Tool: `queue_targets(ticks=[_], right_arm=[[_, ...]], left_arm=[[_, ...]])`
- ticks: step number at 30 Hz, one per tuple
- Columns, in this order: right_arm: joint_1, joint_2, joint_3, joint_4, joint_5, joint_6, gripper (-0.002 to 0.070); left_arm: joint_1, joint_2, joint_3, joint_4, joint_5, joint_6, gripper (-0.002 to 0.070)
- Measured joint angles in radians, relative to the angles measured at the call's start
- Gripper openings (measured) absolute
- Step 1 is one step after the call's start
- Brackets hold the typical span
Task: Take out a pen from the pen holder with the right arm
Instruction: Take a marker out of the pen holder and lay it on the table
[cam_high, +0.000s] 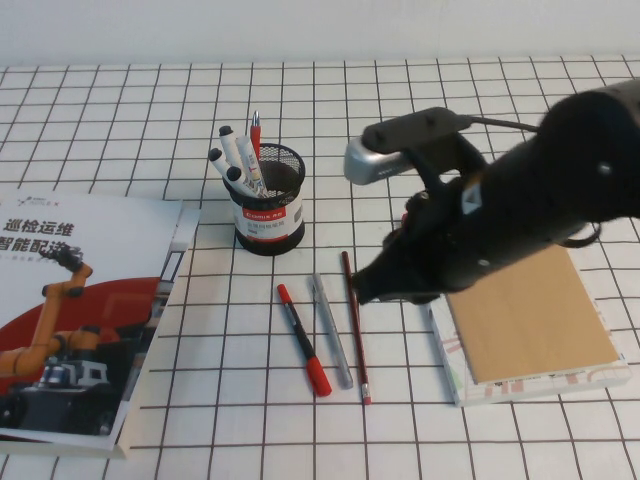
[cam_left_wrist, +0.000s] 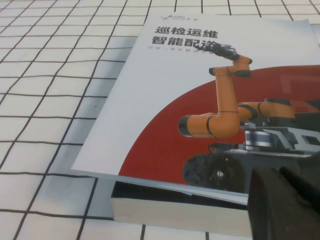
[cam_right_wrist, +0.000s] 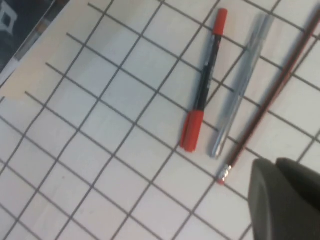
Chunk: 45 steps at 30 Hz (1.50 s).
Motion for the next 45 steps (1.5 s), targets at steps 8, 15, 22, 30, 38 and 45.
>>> queue_targets(ticks=[8,15,22,30,38,45], right_arm=[[0.0,-0.311,0.238,-0.048,0.018,0.0,-0.0014],[0.0,-0.472,0.31,-0.063,0.217,0.0,-0.0014],[0.0,-0.52,0.31,-0.088,0.289,0.0,-0.0015],[-0.004,-0.563,0.365,-0.179,0.192,0.0,-0.0015],[-0.196,-0.844,0.76,-0.201,-0.263,0.0,-0.0015],[-0.415,-1.157,1.144,-0.195,-0.585,0.0,-0.0015]], left_arm=[[0.0,0.0,0.0,0.0,0.0,0.0,-0.0003],[0.0,0.0,0.0,0.0,0.0,0.0,-0.0003],[0.0,0.0,0.0,0.0,0.0,0.0,-0.0003],[0.0,0.0,0.0,0.0,0.0,0.0,-0.0003],[0.0,0.0,0.0,0.0,0.0,0.0,-0.0003],[0.0,0.0,0.0,0.0,0.0,0.0,-0.0003]])
